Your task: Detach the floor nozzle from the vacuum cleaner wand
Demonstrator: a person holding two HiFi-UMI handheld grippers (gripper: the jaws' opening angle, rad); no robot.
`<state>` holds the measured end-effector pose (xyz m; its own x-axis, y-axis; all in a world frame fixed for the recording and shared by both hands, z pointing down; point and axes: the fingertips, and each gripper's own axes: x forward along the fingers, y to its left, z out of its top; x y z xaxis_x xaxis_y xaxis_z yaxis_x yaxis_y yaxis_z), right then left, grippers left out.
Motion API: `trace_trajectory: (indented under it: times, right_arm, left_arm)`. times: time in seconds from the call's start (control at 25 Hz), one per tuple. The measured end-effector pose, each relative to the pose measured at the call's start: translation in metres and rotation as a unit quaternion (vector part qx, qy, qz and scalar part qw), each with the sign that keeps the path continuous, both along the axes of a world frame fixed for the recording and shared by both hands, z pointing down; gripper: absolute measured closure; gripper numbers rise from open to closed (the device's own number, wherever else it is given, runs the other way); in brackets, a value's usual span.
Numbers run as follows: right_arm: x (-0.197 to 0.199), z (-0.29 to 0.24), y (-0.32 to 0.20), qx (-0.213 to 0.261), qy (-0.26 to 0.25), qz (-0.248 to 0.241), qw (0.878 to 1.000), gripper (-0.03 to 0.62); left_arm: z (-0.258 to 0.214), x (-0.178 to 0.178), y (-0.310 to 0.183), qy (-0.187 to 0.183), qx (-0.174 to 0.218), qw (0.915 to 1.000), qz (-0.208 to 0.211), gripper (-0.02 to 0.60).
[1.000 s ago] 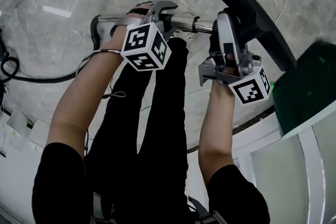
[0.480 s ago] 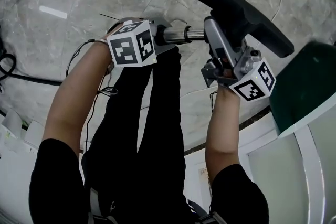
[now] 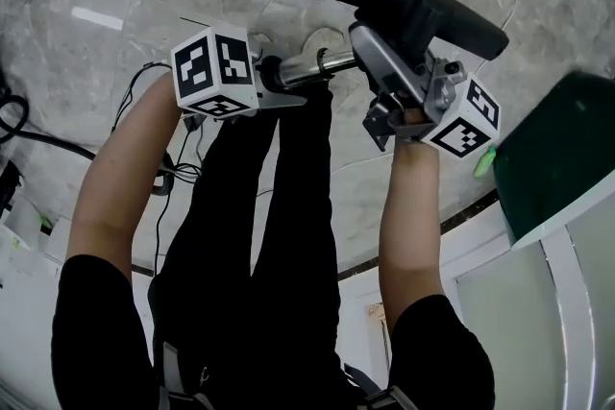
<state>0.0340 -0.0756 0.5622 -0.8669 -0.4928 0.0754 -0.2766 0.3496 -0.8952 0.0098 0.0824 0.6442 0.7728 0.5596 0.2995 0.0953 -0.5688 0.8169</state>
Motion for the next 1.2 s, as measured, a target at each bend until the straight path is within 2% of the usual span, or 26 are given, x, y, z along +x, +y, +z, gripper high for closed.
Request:
trace_trajectory:
  times: [0.08, 0.16, 0.2, 0.28, 0.32, 0.36, 0.48, 0.56, 0.68, 0.76, 0.8, 0.84, 0.88, 0.92, 1.0, 1.04, 1.12, 1.16, 1.2]
  right_arm:
    - [0.005, 0.011, -0.01, -0.043, 0.038, 0.043, 0.997, 0.442]
    - [0.013, 0.027, -0.021, -0.105, 0.098, 0.1, 0.985, 0.447]
    - [0.019, 0.041, -0.024, -0.153, 0.134, 0.136, 0.97, 0.453]
    - [0.032, 0.073, -0.029, -0.237, 0.197, 0.199, 0.93, 0.476]
    - [0.034, 0.08, -0.029, -0.253, 0.211, 0.211, 0.92, 0.478]
    - [0.033, 0.08, -0.029, -0.25, 0.215, 0.208, 0.921, 0.48]
    - [0.023, 0.064, -0.035, -0.196, 0.191, 0.169, 0.947, 0.48]
    - [0.019, 0.057, -0.039, -0.16, 0.159, 0.146, 0.963, 0.48]
    - [0.009, 0.025, -0.031, -0.061, 0.08, 0.087, 0.991, 0.48]
    - [0.0, -0.001, -0.027, 0.006, 0.024, 0.044, 0.999, 0.48]
    - [-0.001, -0.006, -0.029, 0.019, 0.008, 0.035, 0.999, 0.48]
    - [0.001, -0.001, -0.033, 0.01, 0.007, 0.041, 0.999, 0.482]
    - [0.005, 0.011, -0.038, -0.019, 0.025, 0.057, 0.998, 0.482]
    - [0.01, 0.026, -0.042, -0.057, 0.054, 0.079, 0.994, 0.482]
    - [0.019, 0.049, -0.047, -0.129, 0.123, 0.117, 0.977, 0.48]
    - [0.025, 0.058, -0.048, -0.165, 0.156, 0.135, 0.964, 0.48]
    - [0.04, 0.074, -0.047, -0.237, 0.215, 0.184, 0.929, 0.48]
    - [0.048, 0.081, -0.045, -0.264, 0.235, 0.209, 0.912, 0.48]
    - [0.054, 0.085, -0.044, -0.279, 0.246, 0.229, 0.9, 0.48]
  left_arm:
    - [0.011, 0.002, -0.01, -0.038, 0.043, 0.998, -0.028, 0.502]
    - [0.021, 0.004, -0.018, -0.077, 0.082, 0.992, -0.058, 0.502]
    - [0.029, 0.004, -0.021, -0.107, 0.107, 0.9858, -0.073, 0.502]
    - [0.048, 0.002, -0.026, -0.168, 0.15, 0.9694, -0.097, 0.502]
    - [0.053, 0.001, -0.026, -0.182, 0.155, 0.9655, -0.103, 0.502]
    - [0.052, 0.002, -0.023, -0.179, 0.149, 0.967, -0.104, 0.502]
    - [0.041, 0.007, -0.019, -0.129, 0.103, 0.9826, -0.085, 0.502]
    - [0.035, 0.009, -0.018, -0.106, 0.07, 0.9894, -0.071, 0.502]
    - [0.011, 0.012, -0.005, -0.042, 0.002, 0.998, -0.047, 0.503]
    - [-0.007, 0.012, 0.002, 0.0, -0.037, 0.9988, -0.033, 0.503]
    - [-0.01, 0.013, 0.0, 0.004, -0.042, 0.9985, -0.035, 0.502]
    - [-0.006, 0.014, -0.005, -0.006, -0.035, 0.9985, -0.042, 0.502]
    - [0.002, 0.016, -0.011, -0.028, -0.017, 0.998, -0.054, 0.503]
    - [0.013, 0.016, -0.016, -0.054, 0.009, 0.9963, -0.066, 0.502]
    - [0.031, 0.015, -0.026, -0.098, 0.065, 0.9894, -0.085, 0.502]
    - [0.037, 0.015, -0.03, -0.113, 0.087, 0.9857, -0.091, 0.502]
    - [0.048, 0.015, -0.037, -0.14, 0.127, 0.9774, -0.096, 0.503]
    - [0.054, 0.015, -0.04, -0.154, 0.147, 0.9722, -0.097, 0.502]
    - [0.06, 0.015, -0.042, -0.167, 0.166, 0.967, -0.096, 0.502]
